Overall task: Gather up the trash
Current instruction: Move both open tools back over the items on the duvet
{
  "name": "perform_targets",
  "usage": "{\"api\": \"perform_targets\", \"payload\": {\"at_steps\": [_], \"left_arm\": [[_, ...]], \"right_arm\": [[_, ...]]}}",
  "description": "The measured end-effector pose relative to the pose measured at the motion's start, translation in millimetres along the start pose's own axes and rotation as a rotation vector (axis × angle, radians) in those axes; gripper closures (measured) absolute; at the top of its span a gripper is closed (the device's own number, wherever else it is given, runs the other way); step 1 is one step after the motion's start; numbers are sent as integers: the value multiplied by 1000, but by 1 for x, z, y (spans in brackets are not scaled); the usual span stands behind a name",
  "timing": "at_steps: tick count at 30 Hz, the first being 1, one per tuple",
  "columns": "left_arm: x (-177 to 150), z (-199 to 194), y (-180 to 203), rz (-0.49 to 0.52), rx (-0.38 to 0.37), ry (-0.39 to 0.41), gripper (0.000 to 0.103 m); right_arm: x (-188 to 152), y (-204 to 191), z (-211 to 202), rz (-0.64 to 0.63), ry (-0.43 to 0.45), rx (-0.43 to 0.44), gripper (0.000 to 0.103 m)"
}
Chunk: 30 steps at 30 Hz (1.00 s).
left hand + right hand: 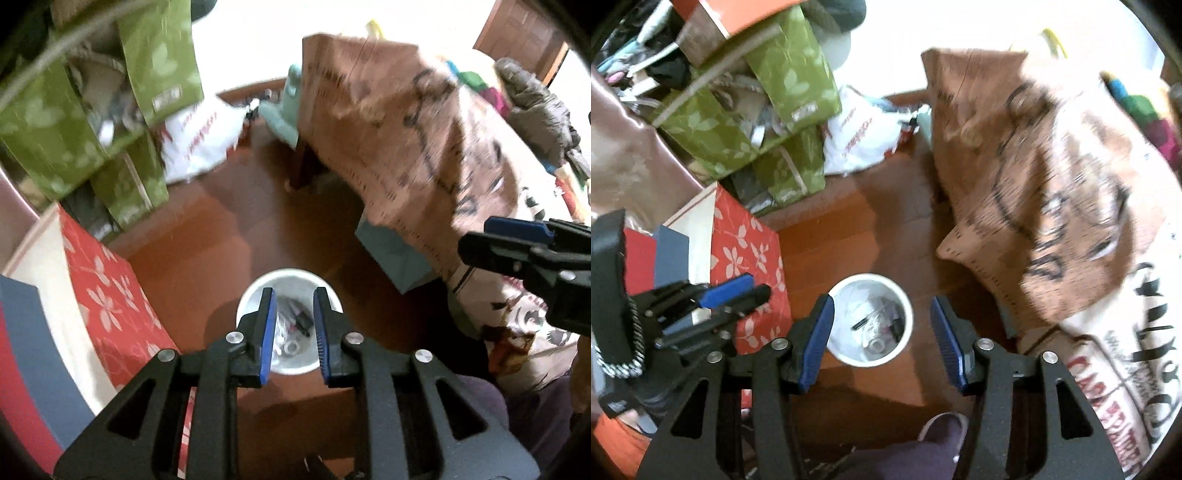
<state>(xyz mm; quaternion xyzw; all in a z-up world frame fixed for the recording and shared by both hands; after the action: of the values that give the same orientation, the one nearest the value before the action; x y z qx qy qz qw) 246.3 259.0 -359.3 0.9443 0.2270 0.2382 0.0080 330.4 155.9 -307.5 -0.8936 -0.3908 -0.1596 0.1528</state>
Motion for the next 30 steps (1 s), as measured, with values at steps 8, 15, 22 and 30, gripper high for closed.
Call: {"api": "perform_targets", "payload": {"at_steps": [8, 15, 22, 30], "left_arm": [[26, -81, 40, 53, -8, 166, 66], [46, -147, 104, 181, -18, 311, 55], [67, -188, 179, 270, -101, 394, 52], [84, -200, 262, 370, -197, 420, 51]], "right_arm": [[1, 17, -90, -32, 235, -74, 53], [-7, 52, -163, -4, 389, -176, 52], [-27, 114, -235, 91, 511, -296, 51], [-55, 196, -297, 213, 602, -437, 32]]}}
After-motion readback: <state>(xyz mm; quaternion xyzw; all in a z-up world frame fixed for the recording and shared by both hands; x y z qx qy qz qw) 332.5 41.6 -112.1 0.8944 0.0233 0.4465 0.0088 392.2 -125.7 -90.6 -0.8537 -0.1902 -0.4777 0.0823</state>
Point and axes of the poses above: each gripper's, at about its wrist camera, not at the fingertips, and z roughly the way its jaws point, y to its right, x to its top, the point moved 7 cm from there along z, roughly the way its jaws point, and after that the axes turned 2 degrees about z, right-handed, at the moved point
